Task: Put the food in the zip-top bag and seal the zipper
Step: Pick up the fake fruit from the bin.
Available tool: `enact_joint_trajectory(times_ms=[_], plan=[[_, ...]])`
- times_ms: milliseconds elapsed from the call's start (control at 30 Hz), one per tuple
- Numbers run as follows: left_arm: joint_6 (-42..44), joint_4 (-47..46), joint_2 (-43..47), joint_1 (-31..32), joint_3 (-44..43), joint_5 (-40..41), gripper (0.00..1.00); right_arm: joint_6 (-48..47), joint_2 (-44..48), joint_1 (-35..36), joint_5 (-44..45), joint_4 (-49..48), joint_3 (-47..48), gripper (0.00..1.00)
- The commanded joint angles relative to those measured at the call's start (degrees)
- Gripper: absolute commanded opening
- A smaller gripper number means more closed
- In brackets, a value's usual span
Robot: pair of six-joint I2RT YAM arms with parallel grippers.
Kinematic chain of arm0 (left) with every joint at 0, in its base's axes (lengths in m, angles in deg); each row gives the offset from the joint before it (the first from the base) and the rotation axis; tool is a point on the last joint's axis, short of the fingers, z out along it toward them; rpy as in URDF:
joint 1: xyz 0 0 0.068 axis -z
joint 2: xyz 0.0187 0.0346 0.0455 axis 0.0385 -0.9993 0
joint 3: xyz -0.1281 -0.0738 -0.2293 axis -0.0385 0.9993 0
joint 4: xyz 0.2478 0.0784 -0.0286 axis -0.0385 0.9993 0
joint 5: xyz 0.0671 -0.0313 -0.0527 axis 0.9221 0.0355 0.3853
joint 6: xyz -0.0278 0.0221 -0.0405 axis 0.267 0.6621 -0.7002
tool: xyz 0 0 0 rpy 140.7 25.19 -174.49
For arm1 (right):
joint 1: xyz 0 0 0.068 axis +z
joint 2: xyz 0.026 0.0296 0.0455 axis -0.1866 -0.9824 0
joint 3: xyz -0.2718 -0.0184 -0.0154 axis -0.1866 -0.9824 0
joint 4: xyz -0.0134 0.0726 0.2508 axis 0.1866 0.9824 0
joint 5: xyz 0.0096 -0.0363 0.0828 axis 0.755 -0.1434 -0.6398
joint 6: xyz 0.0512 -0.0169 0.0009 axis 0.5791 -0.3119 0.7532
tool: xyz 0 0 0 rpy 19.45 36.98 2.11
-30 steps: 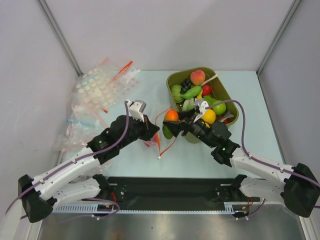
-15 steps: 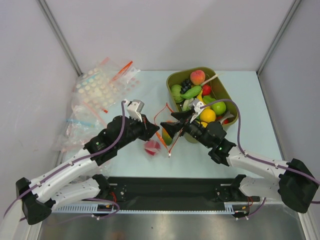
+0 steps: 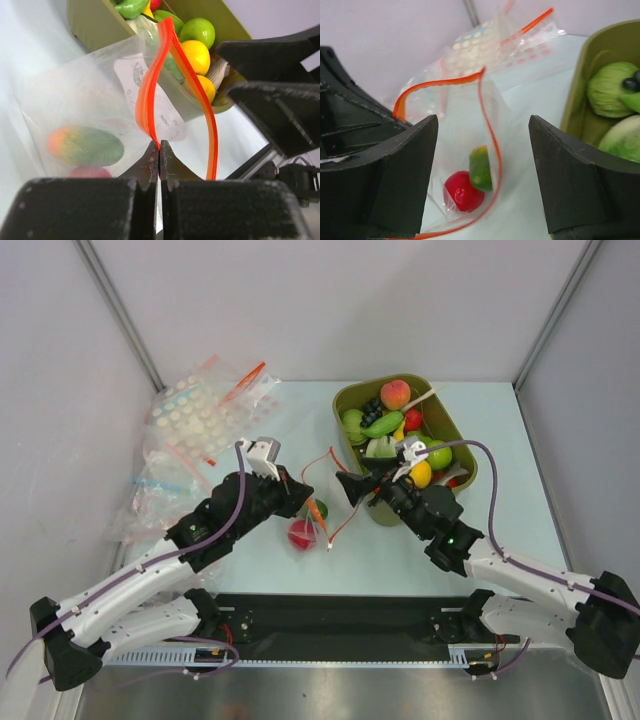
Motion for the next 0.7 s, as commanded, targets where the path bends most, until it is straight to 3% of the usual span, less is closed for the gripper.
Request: enact_joint_trajectory(times_ms=[0, 233, 400, 500, 567, 667], plan=[[-2.8, -3.5, 0.8, -0.4, -1.1, 3.2, 0.0, 0.2, 3.4, -1.2, 10.1, 3.0, 1.2, 0.77], [-5.1, -5.9, -0.4, -0.4, -3.1, 9.0, 0.0, 10.1, 5.0, -11.8, 9.9, 11.0, 1.5, 0.71], [-3.1, -14.7, 3.6, -0.5, 5.3, 15.4, 0.0, 11.4, 1.4, -15.4, 13.0, 14.4, 4.3, 0.7], [-0.7, -15.3, 5.9, -0.4, 6.1, 16.8, 0.0, 10.9, -2.0, -16.4, 15.2, 15.5, 7.1, 0.74], [-0.5, -14.8, 6.2, -0.4, 6.4, 19.3, 0.0, 11.4, -4.2, -17.0, 17.6, 16.0, 8.8, 0.86], [-0.3, -14.6, 5.5, -0.4, 6.3, 18.8, 0.0, 9.8, -9.5, -18.5, 17.5, 18.4, 13.9, 0.93]])
